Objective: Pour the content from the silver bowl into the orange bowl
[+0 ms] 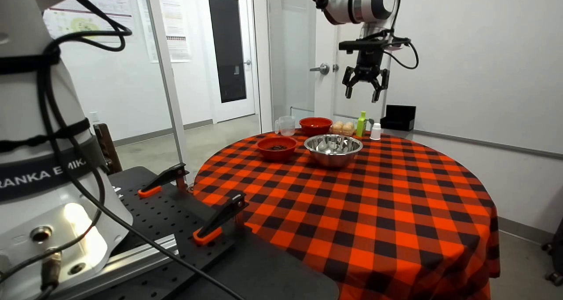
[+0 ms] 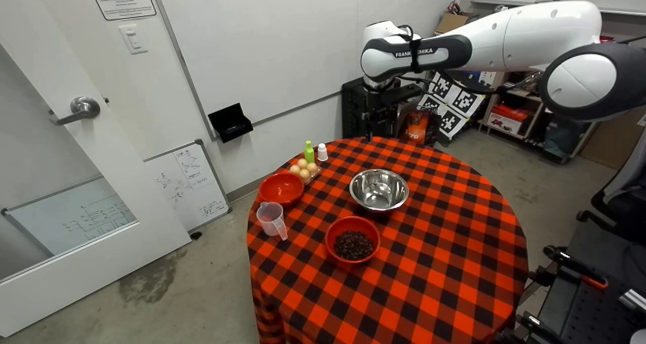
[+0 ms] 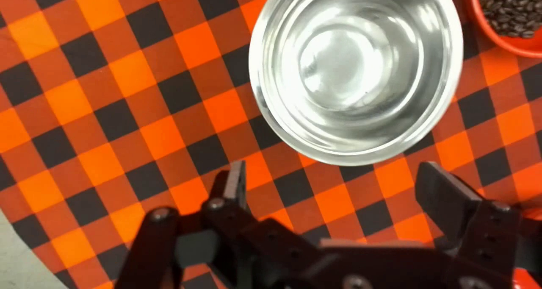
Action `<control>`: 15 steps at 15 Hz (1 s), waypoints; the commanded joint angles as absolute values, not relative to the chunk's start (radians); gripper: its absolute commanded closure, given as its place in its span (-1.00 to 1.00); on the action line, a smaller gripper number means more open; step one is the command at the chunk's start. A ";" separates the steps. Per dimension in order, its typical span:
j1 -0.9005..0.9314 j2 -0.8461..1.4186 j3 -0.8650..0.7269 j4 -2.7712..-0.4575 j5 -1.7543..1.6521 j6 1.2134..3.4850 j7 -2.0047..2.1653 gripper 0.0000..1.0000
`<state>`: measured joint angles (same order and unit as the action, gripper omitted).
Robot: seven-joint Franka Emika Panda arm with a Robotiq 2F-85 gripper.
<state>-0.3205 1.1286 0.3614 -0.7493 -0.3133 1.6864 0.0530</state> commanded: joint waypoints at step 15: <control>-0.133 0.383 0.168 -1.549 0.032 1.841 0.122 -1.00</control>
<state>-0.2005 0.5476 0.2683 -1.3557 -0.0096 1.7938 0.1191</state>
